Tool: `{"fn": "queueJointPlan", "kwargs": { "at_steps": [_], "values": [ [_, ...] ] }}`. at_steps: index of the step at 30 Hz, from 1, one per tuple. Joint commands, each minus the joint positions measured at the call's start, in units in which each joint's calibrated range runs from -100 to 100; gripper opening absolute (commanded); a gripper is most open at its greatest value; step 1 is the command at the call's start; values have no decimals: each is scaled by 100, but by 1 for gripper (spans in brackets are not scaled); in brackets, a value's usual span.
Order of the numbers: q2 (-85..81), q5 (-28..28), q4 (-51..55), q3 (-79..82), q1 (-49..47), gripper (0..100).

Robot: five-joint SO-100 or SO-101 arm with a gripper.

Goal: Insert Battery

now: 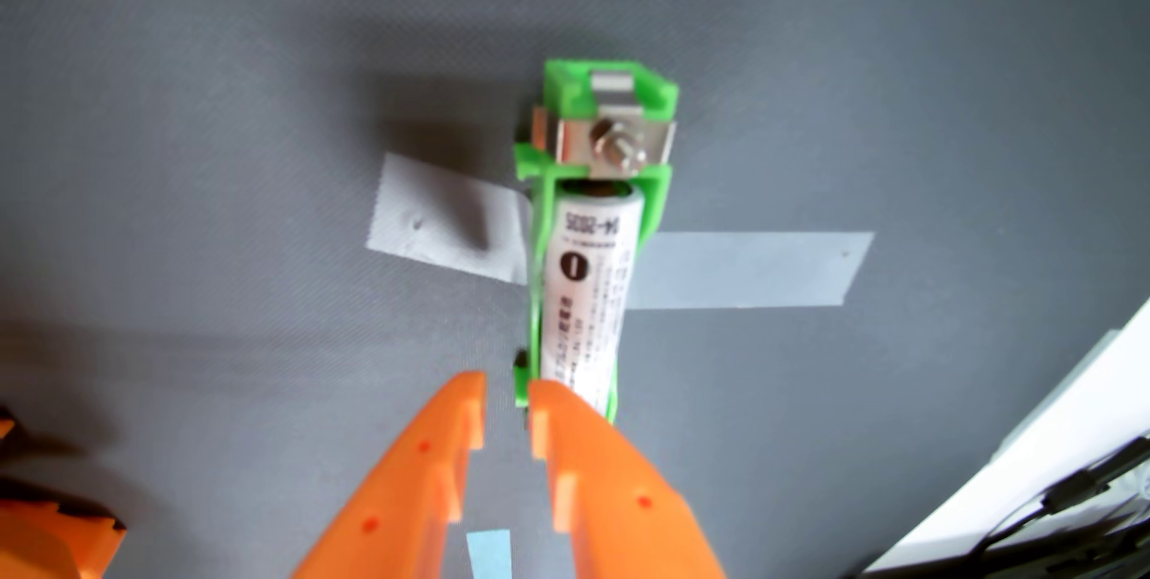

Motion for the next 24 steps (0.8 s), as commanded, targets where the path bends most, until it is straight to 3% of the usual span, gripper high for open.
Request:
{"fn": "queueJointPlan", "kwargs": {
  "at_steps": [1, 24],
  "values": [
    [-124, -7, 88, -232, -44, 4],
    [-91, 34, -225, -439, 39, 2]
  ]
}}
